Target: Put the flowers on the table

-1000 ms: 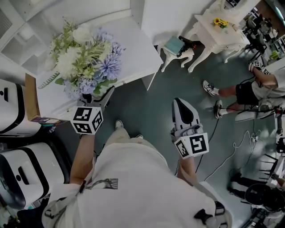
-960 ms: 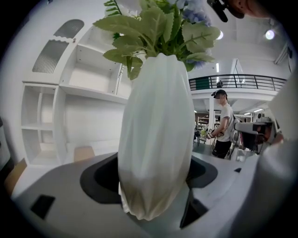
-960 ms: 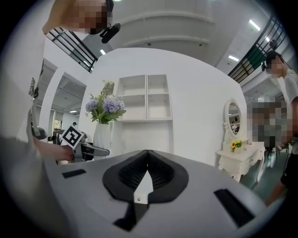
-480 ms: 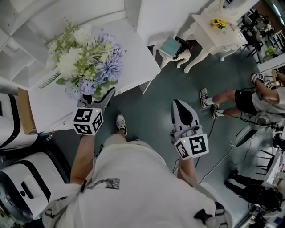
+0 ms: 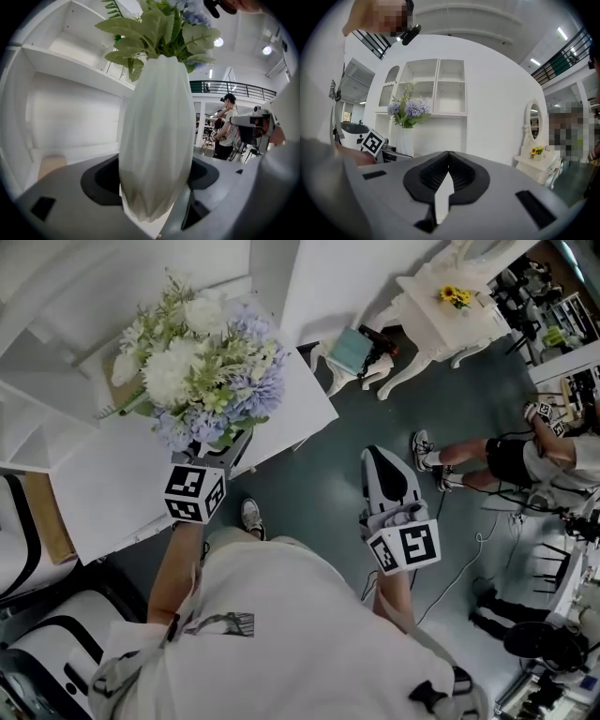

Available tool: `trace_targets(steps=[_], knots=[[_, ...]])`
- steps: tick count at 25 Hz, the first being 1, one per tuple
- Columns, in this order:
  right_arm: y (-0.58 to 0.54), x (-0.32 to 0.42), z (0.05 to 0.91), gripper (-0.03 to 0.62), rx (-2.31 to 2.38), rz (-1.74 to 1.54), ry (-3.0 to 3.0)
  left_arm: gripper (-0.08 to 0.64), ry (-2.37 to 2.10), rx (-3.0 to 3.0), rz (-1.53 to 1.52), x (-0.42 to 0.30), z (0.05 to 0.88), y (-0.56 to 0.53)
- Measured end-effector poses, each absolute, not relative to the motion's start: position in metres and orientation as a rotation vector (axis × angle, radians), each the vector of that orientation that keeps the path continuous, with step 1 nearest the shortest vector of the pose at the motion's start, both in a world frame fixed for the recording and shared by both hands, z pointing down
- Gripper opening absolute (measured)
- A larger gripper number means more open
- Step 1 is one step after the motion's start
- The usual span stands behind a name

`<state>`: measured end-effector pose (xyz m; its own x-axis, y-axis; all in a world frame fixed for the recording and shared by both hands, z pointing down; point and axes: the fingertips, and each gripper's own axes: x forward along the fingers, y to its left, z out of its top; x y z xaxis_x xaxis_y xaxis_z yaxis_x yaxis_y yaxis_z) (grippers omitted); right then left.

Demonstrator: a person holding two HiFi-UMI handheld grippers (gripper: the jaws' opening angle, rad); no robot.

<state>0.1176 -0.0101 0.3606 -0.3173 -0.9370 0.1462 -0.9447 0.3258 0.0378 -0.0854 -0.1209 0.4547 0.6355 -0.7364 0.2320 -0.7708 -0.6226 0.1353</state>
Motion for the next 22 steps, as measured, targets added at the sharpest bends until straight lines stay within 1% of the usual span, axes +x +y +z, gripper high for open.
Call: trace_targets(steps=[12,22], knots=[[-0.044,0.090,0.368,0.010,1.726,0.163,-2.404,0.393,-1.129,2.607,0.215,-0.087,0.481,-0.159],[-0.081,0.109,0.382,0.009,1.684,0.144,-2.458,0.393,-1.162,2.608,0.220,-0.064,0.500,-0.180]])
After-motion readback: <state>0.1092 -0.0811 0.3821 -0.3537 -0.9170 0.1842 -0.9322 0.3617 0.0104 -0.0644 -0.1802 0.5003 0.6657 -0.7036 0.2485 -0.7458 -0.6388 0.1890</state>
